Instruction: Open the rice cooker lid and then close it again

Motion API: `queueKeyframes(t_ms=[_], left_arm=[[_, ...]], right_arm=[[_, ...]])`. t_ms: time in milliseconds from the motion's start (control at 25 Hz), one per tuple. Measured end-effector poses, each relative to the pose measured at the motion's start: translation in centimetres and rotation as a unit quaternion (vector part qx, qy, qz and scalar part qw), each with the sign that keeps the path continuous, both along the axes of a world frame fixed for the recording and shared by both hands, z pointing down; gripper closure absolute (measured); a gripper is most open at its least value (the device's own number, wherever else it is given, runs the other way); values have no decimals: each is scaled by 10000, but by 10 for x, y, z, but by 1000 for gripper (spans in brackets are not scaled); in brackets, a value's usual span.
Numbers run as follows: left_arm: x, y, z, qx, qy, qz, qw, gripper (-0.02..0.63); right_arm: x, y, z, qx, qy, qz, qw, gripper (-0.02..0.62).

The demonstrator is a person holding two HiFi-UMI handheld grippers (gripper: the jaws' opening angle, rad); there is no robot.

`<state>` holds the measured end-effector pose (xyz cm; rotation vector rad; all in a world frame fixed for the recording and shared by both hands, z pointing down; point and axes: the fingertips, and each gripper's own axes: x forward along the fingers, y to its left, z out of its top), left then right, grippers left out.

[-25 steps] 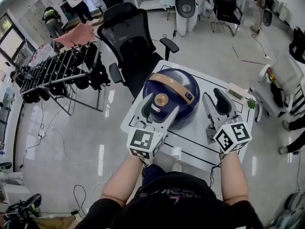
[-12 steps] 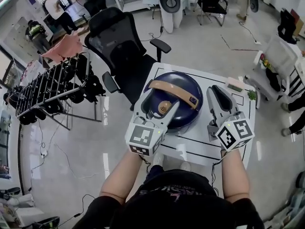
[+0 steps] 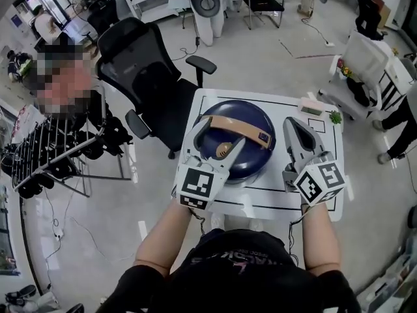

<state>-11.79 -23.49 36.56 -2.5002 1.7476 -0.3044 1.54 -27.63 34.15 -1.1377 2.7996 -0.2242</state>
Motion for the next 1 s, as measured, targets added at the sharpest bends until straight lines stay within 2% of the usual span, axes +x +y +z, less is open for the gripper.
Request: queueKeyframes(t_ms=[240,480,720,1000], left_arm=[[6,-7,22,-144,-900,380,9951,259],[5,-14,41,-203,-1788,627,9817,259],[7,-25,52,-170,-2251,882,9702,259],[16,-38,64,-3,-2933,1208,9483,275]], right_arm=[[-6,1,5,-86,14,206,9998,594],[-15,4,13,-178,-21,341,9993,594],[-20,3,27,-342,-51,528,9980,594],[-21,2,52,-683,108,699,9952,594]])
